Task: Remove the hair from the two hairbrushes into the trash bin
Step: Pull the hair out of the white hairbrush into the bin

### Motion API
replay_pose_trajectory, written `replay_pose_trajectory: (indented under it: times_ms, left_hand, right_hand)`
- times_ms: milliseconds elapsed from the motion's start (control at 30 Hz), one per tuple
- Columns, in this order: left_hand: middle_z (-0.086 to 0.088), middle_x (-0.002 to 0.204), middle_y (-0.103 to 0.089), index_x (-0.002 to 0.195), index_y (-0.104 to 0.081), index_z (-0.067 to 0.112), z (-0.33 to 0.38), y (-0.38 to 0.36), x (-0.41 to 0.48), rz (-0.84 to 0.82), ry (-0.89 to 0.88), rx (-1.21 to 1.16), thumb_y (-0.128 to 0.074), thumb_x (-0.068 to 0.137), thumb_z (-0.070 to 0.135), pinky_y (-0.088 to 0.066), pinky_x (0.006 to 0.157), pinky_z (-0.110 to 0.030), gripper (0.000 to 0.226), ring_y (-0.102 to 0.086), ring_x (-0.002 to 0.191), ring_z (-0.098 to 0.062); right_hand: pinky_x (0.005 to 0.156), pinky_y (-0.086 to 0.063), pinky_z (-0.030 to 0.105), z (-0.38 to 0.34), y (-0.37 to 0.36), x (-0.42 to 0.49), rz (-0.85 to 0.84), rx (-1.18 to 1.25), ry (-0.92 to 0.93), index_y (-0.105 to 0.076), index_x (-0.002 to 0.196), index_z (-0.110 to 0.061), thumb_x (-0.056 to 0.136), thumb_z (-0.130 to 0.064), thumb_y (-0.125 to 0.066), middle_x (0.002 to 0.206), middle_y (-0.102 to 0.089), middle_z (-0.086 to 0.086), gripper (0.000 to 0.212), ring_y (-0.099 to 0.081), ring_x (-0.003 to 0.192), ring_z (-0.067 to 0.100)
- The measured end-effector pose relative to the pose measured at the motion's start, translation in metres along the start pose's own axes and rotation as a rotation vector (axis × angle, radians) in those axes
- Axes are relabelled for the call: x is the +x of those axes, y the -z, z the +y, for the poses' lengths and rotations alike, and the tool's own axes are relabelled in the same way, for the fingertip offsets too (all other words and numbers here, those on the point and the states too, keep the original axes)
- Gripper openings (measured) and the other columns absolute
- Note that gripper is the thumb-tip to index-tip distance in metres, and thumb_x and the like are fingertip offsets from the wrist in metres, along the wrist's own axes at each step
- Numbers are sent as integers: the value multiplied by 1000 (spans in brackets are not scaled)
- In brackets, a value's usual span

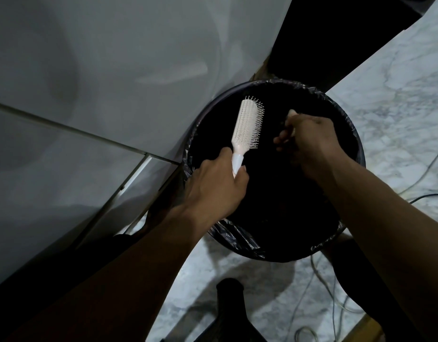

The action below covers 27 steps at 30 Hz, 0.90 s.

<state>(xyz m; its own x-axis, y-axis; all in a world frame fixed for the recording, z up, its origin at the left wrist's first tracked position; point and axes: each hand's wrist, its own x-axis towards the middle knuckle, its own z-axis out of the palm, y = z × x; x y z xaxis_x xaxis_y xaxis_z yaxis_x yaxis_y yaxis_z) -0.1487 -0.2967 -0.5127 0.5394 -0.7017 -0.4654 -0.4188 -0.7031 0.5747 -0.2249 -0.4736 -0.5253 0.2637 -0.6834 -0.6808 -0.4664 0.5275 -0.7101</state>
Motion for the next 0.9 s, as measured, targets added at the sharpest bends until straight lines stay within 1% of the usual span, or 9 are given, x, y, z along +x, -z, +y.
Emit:
replay_pose_trajectory:
  times_ms: [133,233,333,400,467,500,600,733,900]
  left_hand:
    - [-8,85,-63,89,-39,21,0,-1,0,-16,8,13,-49,98,43,-52,64,-43,26,-62,72,-32]
    - [-6,83,-61,89,-38,22,-1,-2,0,-18,-1,4,-49,98,43,-49,60,-41,25,-61,69,-30]
    - [-2,78,-57,89,-37,24,0,-2,-1,-24,-29,15,-50,98,43,-39,56,-36,25,-56,64,-28]
    - [0,76,-54,89,-36,25,1,-2,-2,-36,-61,46,-50,98,44,-35,57,-35,25,-53,63,-28]
    - [2,75,-52,90,-34,27,1,-3,-3,-53,-90,61,-49,98,45,-36,57,-35,25,-53,63,-28]
    - [2,76,-53,90,-34,28,1,-4,-4,-58,-97,61,-49,98,45,-36,57,-35,25,-54,64,-28]
    - [1,78,-56,90,-35,27,1,-5,-4,-61,-104,50,-49,97,46,-39,58,-36,24,-57,67,-29]
    - [2,78,-56,91,-37,26,1,-6,-4,-57,-107,52,-49,97,46,-39,58,-36,24,-58,67,-29]
    - [2,77,-55,90,-37,27,0,-4,-2,-44,-74,46,-49,97,47,-38,57,-36,24,-57,67,-28]
  right_hand:
    - [47,-48,26,2,1,4,94,-32,-86,-52,66,-12,99,-22,-50,36,-48,-1,34,-56,44,19]
    - [50,-42,27,5,-2,6,-9,-8,-110,-51,66,-19,97,-17,-58,48,-47,-3,31,-48,48,16]
    - [62,-48,31,3,-5,1,-187,27,-175,-64,86,-22,92,-34,-67,72,-62,-2,14,-59,68,16]
    - [65,-51,31,3,-6,0,-234,34,-153,-68,94,-18,89,-39,-71,80,-69,-2,23,-65,75,16]
    - [62,-52,31,5,-8,-1,-216,60,-51,-67,89,-12,86,-31,-77,66,-69,-4,22,-64,61,12]
    - [63,-55,34,7,-8,-1,-190,71,-12,-68,90,-6,84,-28,-79,67,-71,-1,25,-64,59,12]
    - [77,-60,46,9,-8,-3,-114,70,23,-70,97,7,82,-23,-81,85,-70,20,35,-66,70,26]
    - [63,-59,36,7,-7,-3,-45,-19,89,-68,74,-4,87,-19,-76,76,-66,21,21,-63,63,27]
    - [52,-58,29,5,-8,-2,-1,1,97,-61,73,-7,97,-17,-65,66,-66,9,26,-64,50,15]
